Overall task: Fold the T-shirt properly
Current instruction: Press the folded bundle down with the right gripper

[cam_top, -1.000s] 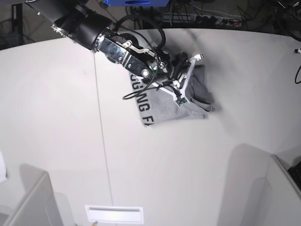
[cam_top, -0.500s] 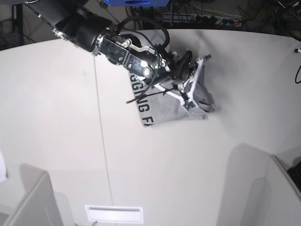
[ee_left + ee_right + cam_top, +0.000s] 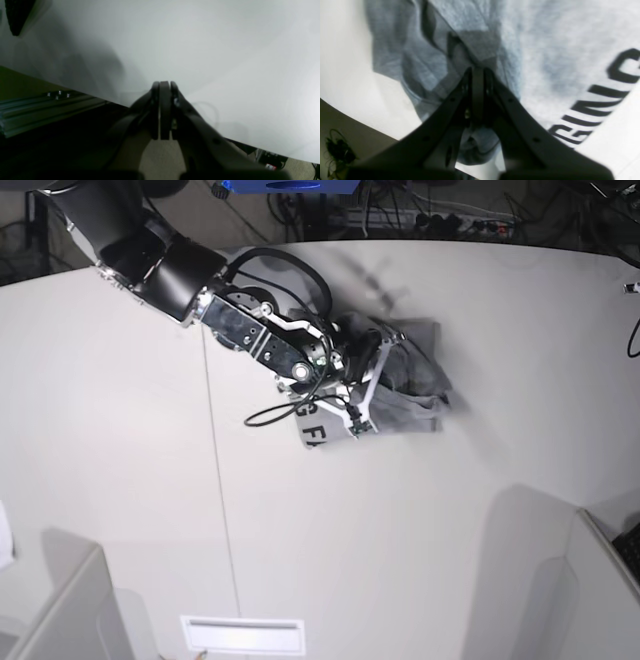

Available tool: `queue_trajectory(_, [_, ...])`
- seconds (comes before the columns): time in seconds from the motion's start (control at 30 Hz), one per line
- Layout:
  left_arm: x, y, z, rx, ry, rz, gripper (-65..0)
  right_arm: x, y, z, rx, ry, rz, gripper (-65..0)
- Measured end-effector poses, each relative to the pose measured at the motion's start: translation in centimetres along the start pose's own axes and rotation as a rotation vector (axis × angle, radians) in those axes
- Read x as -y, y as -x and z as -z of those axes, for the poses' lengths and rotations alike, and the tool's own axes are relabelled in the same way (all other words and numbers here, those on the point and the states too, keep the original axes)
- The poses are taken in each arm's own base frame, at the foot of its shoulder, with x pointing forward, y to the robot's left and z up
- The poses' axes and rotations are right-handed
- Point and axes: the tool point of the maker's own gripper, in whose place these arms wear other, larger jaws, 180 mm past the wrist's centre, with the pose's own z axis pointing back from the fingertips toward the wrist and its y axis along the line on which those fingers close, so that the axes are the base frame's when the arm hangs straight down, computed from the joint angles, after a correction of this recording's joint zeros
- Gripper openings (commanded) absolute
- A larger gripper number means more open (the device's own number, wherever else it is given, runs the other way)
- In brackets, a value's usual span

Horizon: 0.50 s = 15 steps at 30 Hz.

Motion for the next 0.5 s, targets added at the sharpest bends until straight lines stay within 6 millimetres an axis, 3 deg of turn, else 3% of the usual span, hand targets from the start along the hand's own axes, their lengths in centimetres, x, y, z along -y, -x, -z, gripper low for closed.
queue_trajectory(0.3, [0.1, -0.1, 0.0, 0.001, 0.000, 0.000, -65.0, 0.0, -0.3, 1.1, 0.023, 0.012, 0.011, -65.0])
queue_trajectory(0.4, [0.1, -0.1, 0.0, 0.000, 0.001, 0.001, -65.0, -1.0, -0.5, 2.3, 0.029, 0.012, 0.015, -65.0])
queue_trajectory(0.5, [0.1, -0.1, 0.0, 0.000, 0.001, 0.001, -65.0, -3.2, -0.3, 2.5, 0.039, -0.010, -0.044, -65.0])
